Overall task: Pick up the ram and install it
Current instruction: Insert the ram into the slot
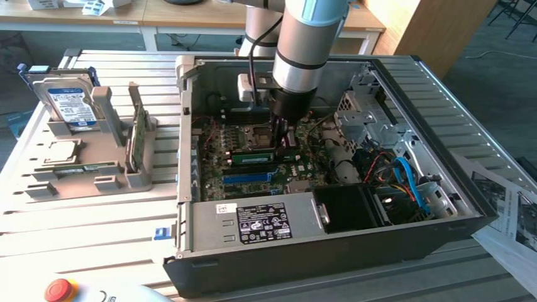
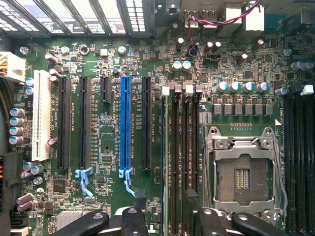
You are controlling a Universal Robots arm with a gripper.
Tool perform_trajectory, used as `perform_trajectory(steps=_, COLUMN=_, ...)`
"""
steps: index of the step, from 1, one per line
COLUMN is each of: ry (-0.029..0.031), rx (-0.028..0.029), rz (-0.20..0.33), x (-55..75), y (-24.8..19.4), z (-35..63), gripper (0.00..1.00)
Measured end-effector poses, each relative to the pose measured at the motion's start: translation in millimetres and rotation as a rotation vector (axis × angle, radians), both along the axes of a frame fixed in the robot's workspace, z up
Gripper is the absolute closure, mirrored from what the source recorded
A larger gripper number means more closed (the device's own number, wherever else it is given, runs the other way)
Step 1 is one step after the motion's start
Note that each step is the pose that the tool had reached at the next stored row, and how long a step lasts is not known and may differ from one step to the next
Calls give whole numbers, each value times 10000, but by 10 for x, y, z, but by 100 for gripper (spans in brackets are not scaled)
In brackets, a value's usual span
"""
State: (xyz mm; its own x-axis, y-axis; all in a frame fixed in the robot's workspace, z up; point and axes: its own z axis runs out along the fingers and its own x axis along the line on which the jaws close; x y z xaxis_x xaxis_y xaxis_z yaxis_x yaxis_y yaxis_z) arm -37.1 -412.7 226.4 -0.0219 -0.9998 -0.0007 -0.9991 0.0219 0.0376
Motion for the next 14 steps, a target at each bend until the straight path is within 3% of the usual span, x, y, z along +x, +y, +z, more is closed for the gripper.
perform_trajectory(steps=7, ry=0, rx=-1, rz=0, x=0, y=0, z=27, gripper=57)
perform_trajectory(steps=14, ry=0, rx=1, rz=0, x=1, y=0, z=239, gripper=57)
